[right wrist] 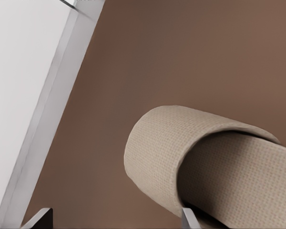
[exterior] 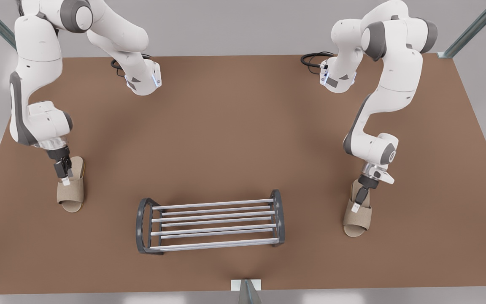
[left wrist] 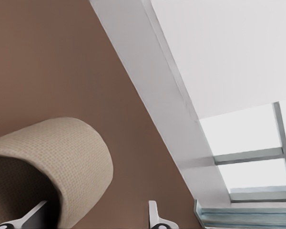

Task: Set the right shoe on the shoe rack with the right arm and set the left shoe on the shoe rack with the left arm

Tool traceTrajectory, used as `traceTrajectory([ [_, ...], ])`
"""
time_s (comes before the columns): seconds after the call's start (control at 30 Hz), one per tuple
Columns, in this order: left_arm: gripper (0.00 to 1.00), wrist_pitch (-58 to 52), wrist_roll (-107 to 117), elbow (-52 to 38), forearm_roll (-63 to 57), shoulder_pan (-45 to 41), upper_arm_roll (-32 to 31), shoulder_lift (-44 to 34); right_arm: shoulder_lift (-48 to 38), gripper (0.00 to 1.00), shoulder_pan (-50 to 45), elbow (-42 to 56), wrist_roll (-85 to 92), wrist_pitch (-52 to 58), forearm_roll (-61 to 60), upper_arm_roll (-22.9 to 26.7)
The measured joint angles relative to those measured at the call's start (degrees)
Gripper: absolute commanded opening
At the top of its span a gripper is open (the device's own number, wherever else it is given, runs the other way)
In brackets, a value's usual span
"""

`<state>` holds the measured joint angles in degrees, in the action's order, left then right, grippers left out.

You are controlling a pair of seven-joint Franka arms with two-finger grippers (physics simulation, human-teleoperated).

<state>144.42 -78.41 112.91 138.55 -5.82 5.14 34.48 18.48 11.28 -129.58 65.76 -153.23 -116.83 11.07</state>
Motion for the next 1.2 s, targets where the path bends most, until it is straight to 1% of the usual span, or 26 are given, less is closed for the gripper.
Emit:
traceTrajectory([
  [0.17, 1.00, 0.1, 4.6, -2.3, -0.9, 0.6, -0.1, 1.1, 0.4, 1.00, 2.9, -1.9, 13.4, 8.4, -5.5, 2.5],
  [0.3, 1.00, 0.2, 7.6, -2.6, -2.2, 1.3, 0.0, 2.5, 1.1, 1.00, 5.0, -4.6, 22.0, 16.4, -7.0, 3.1],
  [0.33, 0.81, 0.3, 8.3, -2.7, -2.3, 1.3, 0.0, 2.7, 1.5, 1.00, 5.3, -5.2, 23.8, 18.4, -7.2, 3.1],
  [0.37, 0.68, 0.4, 8.9, -3.0, -2.3, 1.3, -0.1, 2.8, 1.7, 1.00, 5.6, -5.6, 25.4, 20.3, -7.3, 3.1],
  [0.4, 0.67, 0.5, 9.5, -3.3, -2.2, 1.3, -0.1, 2.9, 2.0, 1.00, 5.8, -5.8, 26.9, 21.9, -7.4, 3.2],
  [0.6, 0.69, 1.0, 12.3, -3.7, -2.1, 1.3, -0.1, 3.2, 4.3, 1.00, 7.2, -4.8, 34.4, 29.1, -7.1, 3.5],
  [0.83, 0.69, 1.1, 14.6, -4.8, -2.8, 2.8, 0.0, 3.6, 6.1, 1.00, 7.2, -1.8, 40.3, 31.0, -6.7, 3.4],
  [0.87, 0.68, 1.2, 14.9, -4.9, -2.7, 2.9, -0.1, 3.7, 6.4, 1.00, 7.1, -1.1, 40.9, 30.6, -6.6, 3.4],
  [0.9, 0.62, 1.2, 15.1, -4.9, -2.7, 2.9, -0.1, 3.8, 6.7, 1.00, 6.9, -0.8, 41.5, 30.3, -6.5, 3.4],
  [0.97, 0.61, 1.2, 15.6, -5.0, -2.4, 2.9, -0.5, 4.1, 7.5, 1.00, 6.8, -0.7, 42.5, 29.8, -6.4, 3.3],
  [1.0, 0.56, 1.2, 15.9, -5.0, -2.3, 2.9, -0.6, 4.1, 7.8, 1.00, 6.8, -0.7, 42.8, 29.6, -6.4, 3.3],
  [1.1, 0.56, 1.3, 16.5, -5.0, -2.1, 2.9, -0.8, 4.0, 8.4, 1.00, 6.7, -0.5, 42.8, 29.1, -6.2, 3.3],
  [1.2, 0.56, 1.3, 17.0, -5.5, -2.0, 2.9, -0.8, 3.9, 9.7, 1.00, 6.7, 1.8, 42.4, 28.9, -6.2, 3.2],
])
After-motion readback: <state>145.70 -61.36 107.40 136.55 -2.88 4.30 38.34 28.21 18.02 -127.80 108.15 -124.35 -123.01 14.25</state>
